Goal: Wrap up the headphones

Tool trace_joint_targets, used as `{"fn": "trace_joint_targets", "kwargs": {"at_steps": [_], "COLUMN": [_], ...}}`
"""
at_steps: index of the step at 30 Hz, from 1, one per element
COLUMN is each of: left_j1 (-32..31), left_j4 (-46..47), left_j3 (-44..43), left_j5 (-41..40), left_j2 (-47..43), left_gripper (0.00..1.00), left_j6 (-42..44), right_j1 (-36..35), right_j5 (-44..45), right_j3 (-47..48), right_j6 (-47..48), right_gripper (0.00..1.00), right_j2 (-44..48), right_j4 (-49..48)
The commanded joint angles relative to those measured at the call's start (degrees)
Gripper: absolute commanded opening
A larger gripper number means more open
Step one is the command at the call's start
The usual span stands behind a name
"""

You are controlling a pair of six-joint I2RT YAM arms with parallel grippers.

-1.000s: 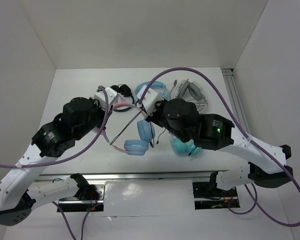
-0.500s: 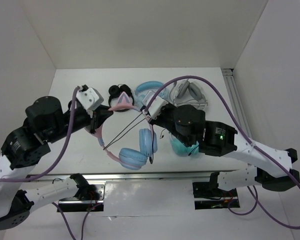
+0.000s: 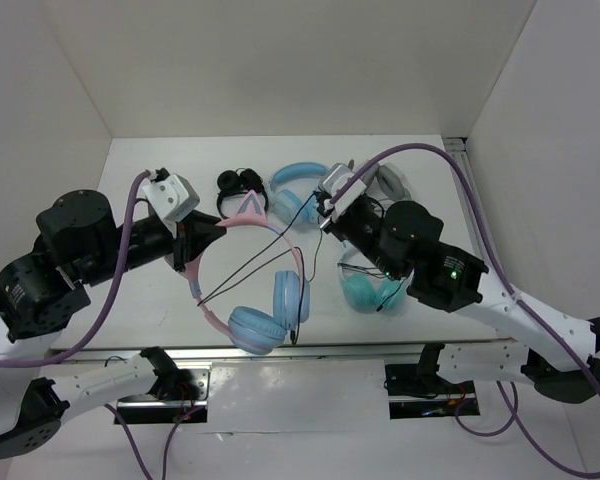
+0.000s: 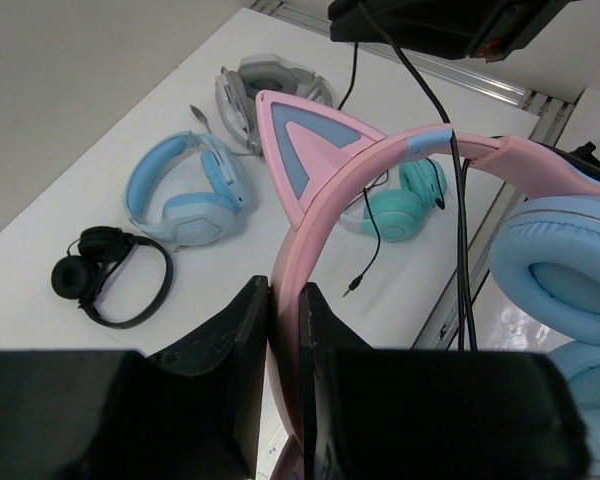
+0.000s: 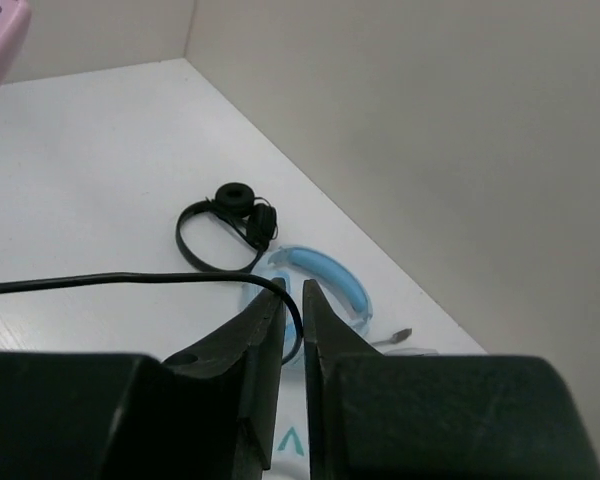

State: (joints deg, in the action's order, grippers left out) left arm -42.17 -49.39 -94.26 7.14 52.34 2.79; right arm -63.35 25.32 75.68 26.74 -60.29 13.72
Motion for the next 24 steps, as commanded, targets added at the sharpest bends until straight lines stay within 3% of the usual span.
{"fn": "trace_joint_targets", "kwargs": {"at_steps": [1,15,24], "left_j1": [-0.37,-0.37,-0.37], "left_j4": [2.28,4.47,2.36], "left_j3": [-2.86,-7.34,-12.87], "left_j5": [5.26,-5.72,-6.52], "left_j2": [-0.48,1.72,4.35], "left_gripper": [0.00,0.00,0.00], "left_j6": [-3.83,-14.21,-18.60], "right_j1": [2.18,6.03,20.19], "right_j5": [-2.99,-14.24,-39.01], "right_j3": [-1.24,-13.09,-22.68], "right_j6": [-2.92,-10.47,-23.30], "right_gripper": [0.19,0.29,0.36], "right_j2": [-0.43,-0.97,-3.15], "right_j4": [-5.71,-21.88,-36.54]}}
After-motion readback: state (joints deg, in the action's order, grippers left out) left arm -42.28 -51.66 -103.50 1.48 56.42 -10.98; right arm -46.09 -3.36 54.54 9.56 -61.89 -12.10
